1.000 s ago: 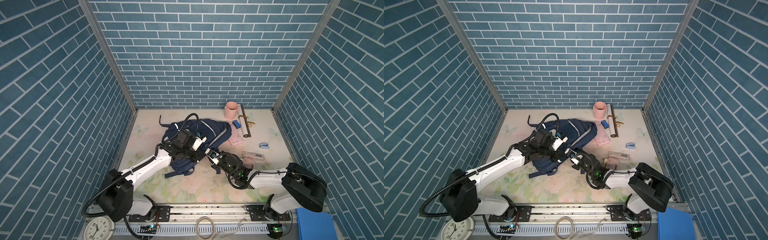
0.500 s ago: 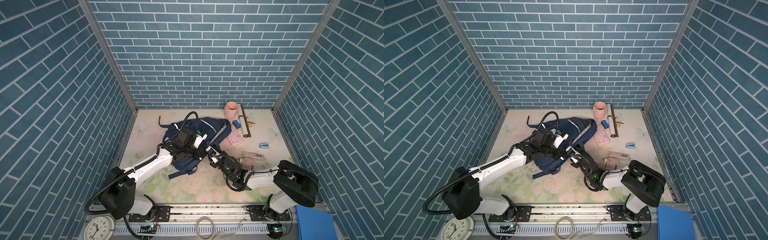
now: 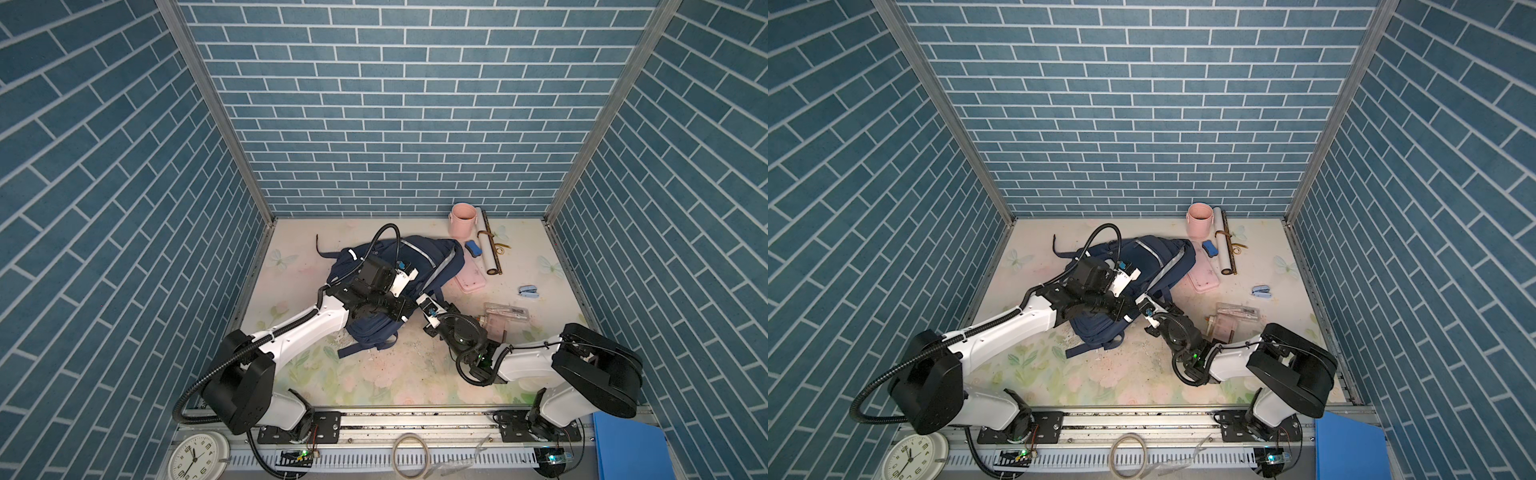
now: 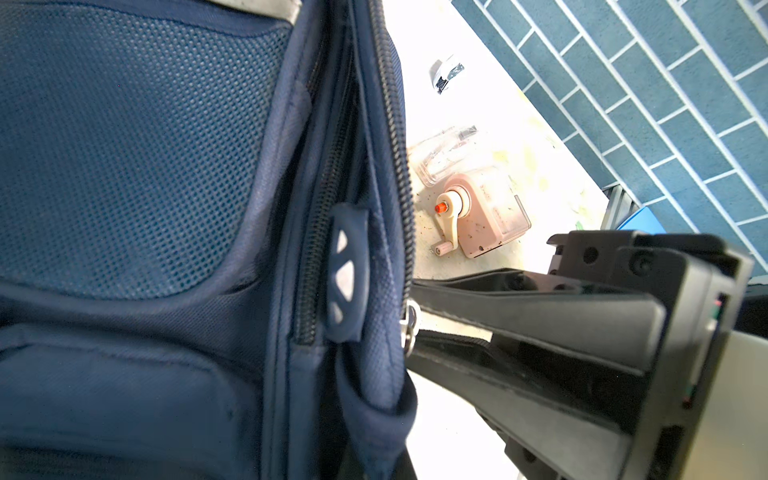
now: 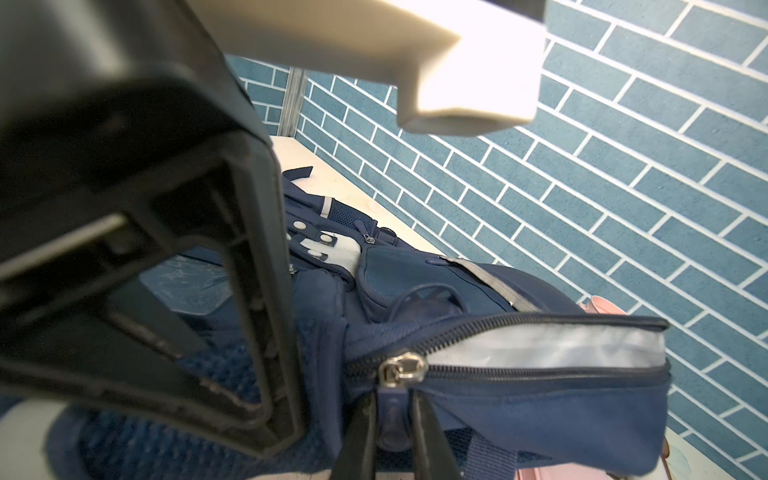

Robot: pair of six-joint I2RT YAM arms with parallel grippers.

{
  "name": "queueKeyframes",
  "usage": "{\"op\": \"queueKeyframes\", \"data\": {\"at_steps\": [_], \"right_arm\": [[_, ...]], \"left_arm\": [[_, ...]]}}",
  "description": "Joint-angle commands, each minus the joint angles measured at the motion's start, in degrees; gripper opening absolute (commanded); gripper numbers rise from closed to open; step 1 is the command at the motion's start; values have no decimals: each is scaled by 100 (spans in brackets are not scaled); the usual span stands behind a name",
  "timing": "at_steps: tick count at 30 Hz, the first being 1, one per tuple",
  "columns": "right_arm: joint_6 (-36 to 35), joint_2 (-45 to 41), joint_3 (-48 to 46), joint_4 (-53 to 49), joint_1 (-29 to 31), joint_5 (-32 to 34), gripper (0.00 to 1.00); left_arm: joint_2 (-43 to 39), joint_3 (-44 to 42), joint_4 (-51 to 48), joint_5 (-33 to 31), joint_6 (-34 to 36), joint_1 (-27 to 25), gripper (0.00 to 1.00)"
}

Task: Pack the student bag
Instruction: 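Grasp the zipper pull with the right gripper while the left holds the bag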

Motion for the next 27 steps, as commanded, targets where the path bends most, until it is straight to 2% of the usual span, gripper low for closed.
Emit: {"op": "queueKeyframes", "data": {"at_steps": [1,11,16,18,23,27], "right_arm": [[175,-207,-123,299,-37,-114,14],[238,-417,-298,345,-119,-413,15],[232,-380,-313,370,-119,-328,28],[250,-432,-349,387,-118,-175,30],[118,-479,-395,358,-119,215,30],[58,-460,-388,364,-117,362,24]], "left_arm": [[-69,294,299,333,16,-79,0],[-17,317,176,299,35,-74,0],[-9,343,130,287,42,-76,0],[-1,364,98,287,47,-78,0],[18,378,75,268,32,-78,0],[51,440,72,274,-21,-79,0]]}}
